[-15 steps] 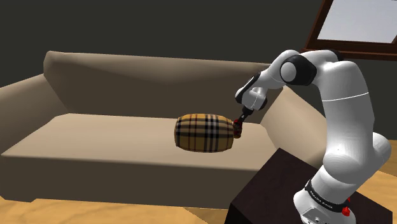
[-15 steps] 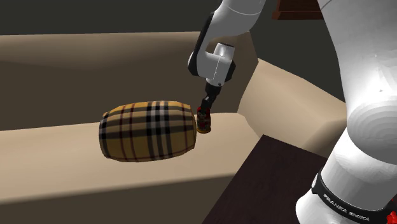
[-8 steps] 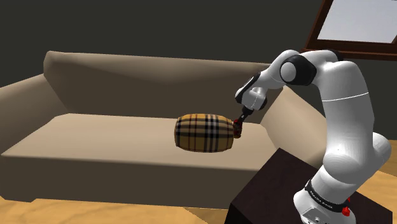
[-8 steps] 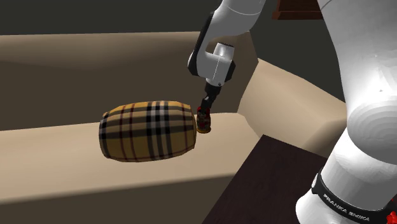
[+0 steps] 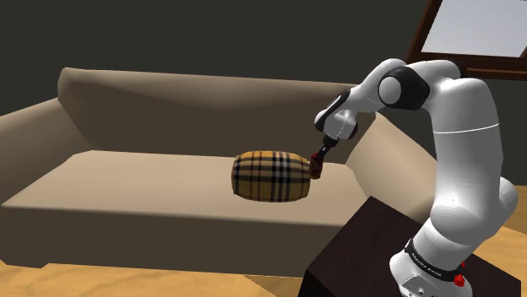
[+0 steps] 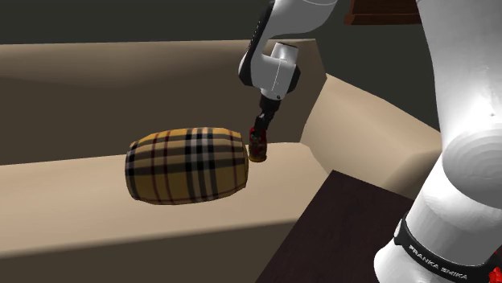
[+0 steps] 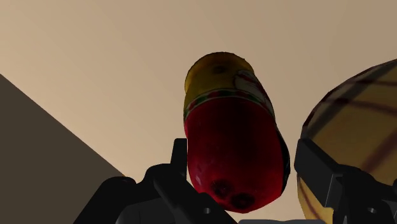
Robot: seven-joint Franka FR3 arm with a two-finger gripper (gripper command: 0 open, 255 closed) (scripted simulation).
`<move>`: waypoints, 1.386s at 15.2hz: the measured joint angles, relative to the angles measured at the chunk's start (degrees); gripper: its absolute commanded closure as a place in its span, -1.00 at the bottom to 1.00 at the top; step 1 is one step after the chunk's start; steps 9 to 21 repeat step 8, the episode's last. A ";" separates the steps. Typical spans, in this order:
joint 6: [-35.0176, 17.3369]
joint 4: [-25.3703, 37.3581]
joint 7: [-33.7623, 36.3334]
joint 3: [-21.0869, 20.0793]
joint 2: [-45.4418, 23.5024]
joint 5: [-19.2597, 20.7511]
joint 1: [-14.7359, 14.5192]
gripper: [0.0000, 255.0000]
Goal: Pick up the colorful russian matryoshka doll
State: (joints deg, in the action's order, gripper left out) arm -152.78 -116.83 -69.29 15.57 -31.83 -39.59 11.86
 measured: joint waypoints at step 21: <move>3.46 -1.20 3.62 2.97 4.90 3.97 -2.24 1.00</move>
